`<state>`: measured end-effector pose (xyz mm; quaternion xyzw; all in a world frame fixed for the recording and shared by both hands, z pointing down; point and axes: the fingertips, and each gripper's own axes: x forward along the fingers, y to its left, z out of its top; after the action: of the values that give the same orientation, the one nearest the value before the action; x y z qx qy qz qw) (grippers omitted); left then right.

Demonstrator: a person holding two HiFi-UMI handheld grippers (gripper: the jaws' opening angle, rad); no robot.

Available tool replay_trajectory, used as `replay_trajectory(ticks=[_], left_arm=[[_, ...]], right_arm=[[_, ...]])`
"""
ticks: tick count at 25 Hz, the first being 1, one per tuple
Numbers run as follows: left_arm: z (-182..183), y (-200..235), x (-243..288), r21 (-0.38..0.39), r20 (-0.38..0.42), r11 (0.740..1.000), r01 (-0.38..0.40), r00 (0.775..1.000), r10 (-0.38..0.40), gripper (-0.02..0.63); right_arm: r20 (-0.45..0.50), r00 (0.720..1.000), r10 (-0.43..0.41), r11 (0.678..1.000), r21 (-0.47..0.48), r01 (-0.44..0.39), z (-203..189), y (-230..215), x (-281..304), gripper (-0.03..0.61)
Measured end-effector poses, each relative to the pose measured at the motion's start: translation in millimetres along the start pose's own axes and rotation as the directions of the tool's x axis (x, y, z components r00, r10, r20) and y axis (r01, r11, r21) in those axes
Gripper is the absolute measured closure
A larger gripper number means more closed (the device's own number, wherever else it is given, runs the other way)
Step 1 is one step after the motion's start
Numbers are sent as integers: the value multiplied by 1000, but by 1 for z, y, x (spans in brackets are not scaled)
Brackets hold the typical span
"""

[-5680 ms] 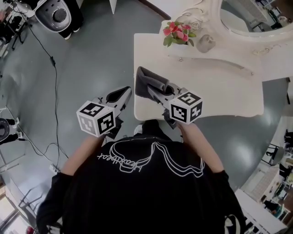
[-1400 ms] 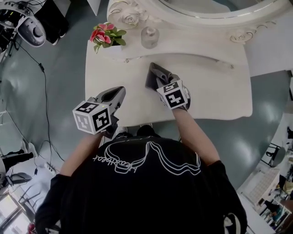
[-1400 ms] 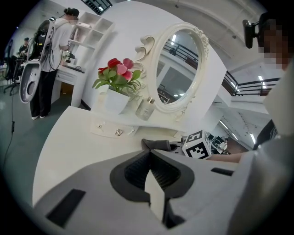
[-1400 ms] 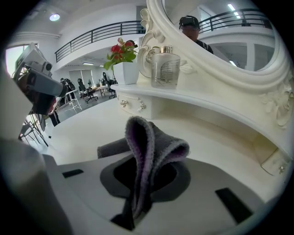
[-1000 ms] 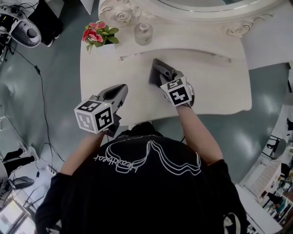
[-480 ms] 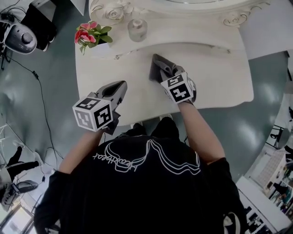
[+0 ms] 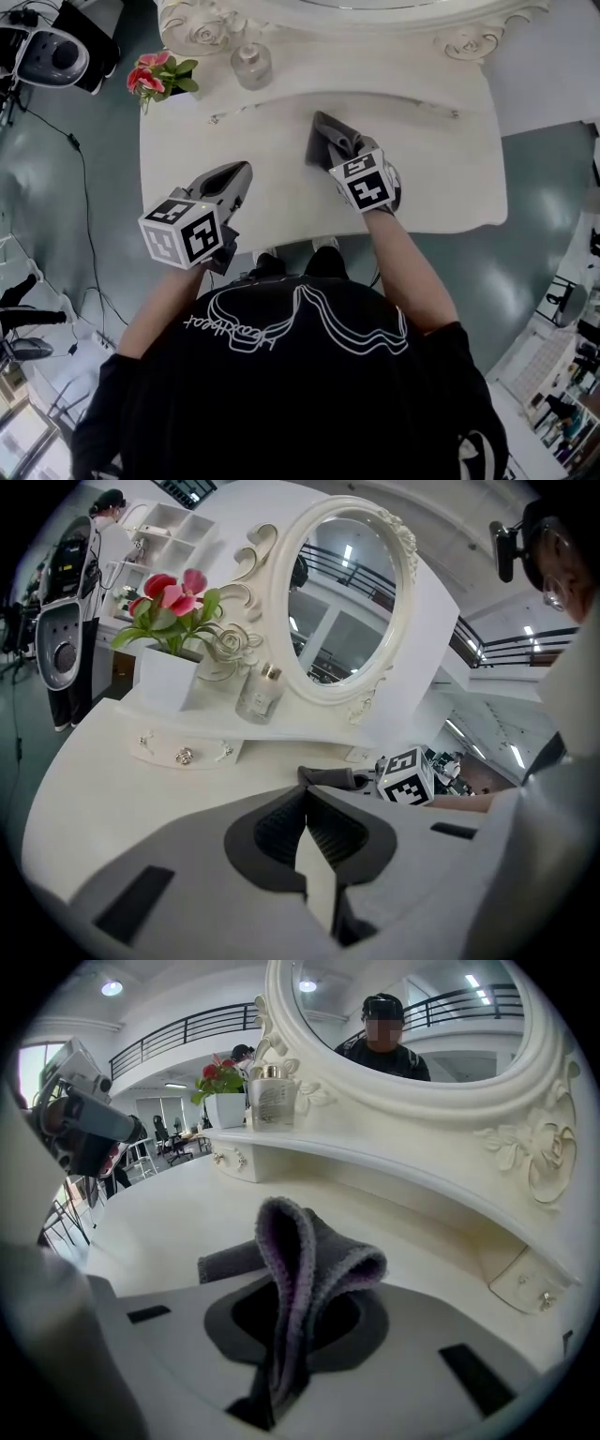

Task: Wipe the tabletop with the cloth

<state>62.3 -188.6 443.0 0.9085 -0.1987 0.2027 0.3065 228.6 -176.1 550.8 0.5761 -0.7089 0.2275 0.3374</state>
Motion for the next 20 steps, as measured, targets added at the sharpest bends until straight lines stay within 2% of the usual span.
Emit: replay_trajectory(ticks=[13,20], left_arm=[[2,-52,42,-11,21,999,-36,999,37,609],[-2,-74,62,-20,27,999,-42,999,42,609]], right_arm=[[7,1000,13,1000,-12,-13,-32,-60,-22,526],[-6,1000,-6,1000,27,6,-57,-95,-37,526]])
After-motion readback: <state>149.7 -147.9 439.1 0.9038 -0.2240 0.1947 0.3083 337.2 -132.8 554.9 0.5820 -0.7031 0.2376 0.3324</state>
